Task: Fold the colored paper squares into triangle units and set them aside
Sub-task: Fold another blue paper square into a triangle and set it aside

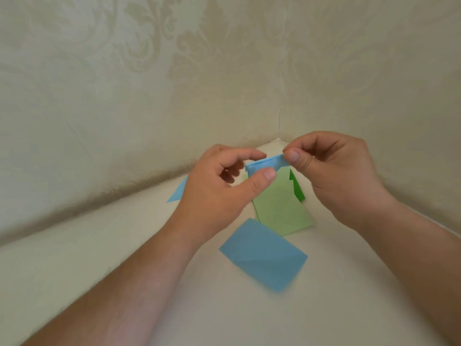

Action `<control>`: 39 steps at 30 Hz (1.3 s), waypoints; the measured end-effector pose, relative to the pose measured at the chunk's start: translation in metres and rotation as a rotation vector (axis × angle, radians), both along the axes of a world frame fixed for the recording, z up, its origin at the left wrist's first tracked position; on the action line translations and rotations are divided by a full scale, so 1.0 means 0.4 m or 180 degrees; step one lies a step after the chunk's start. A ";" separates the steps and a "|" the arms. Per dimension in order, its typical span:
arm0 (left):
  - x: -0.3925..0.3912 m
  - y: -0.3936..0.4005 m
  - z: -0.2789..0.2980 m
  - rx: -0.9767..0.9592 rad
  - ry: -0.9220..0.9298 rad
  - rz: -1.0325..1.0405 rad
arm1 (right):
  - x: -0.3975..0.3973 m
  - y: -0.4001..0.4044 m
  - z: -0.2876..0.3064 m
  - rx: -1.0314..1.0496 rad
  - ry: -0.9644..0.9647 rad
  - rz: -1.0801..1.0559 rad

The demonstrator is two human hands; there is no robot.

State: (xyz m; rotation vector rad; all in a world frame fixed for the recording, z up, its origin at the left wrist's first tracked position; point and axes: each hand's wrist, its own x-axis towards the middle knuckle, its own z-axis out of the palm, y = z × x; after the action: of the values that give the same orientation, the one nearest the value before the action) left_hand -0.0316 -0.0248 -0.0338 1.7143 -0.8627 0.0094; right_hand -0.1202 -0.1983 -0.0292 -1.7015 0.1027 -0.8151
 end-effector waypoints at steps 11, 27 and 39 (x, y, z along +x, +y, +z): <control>-0.015 -0.008 -0.001 -0.0698 0.0667 -0.0305 | -0.001 0.021 0.005 0.0567 0.0168 0.0220; -0.008 -0.009 0.004 -0.0878 0.0814 -0.0321 | -0.013 0.038 0.018 0.0694 0.0150 0.0438; -0.003 -0.008 0.010 -0.0930 0.0739 -0.0398 | -0.018 0.033 0.021 0.0644 -0.0098 0.0667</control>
State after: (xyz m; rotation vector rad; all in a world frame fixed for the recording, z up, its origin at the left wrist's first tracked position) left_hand -0.0327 -0.0280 -0.0299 1.3564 -0.7535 -0.1389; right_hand -0.1273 -0.1851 -0.0207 -1.4804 -0.0141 -0.6517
